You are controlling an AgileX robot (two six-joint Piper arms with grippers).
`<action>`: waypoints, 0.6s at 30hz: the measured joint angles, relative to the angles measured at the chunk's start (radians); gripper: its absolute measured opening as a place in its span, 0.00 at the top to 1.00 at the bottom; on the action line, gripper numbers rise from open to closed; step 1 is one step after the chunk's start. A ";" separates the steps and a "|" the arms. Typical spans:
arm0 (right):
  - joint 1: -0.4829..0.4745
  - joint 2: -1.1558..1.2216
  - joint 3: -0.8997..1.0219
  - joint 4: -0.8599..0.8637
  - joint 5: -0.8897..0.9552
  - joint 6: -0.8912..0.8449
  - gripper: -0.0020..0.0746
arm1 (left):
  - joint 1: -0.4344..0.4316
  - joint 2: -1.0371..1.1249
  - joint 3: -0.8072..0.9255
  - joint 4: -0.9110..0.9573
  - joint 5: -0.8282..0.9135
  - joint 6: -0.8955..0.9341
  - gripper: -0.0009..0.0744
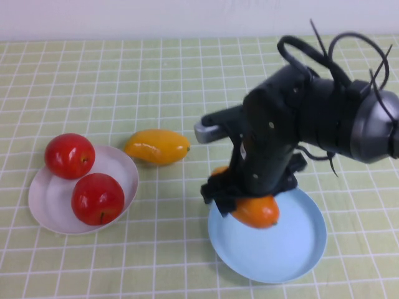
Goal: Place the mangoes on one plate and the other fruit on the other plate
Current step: Put another type of fruit in the right plate
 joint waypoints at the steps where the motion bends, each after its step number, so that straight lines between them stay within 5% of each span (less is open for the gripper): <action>1: -0.006 0.000 0.028 0.008 -0.009 0.005 0.23 | 0.000 0.000 0.000 0.000 0.000 0.000 0.98; 8: -0.018 0.008 0.132 0.030 -0.104 0.010 0.23 | 0.000 0.000 0.000 0.000 0.000 0.000 0.98; 18: -0.022 0.010 0.136 0.037 -0.102 -0.002 0.07 | 0.000 0.000 0.000 0.000 0.000 0.000 0.98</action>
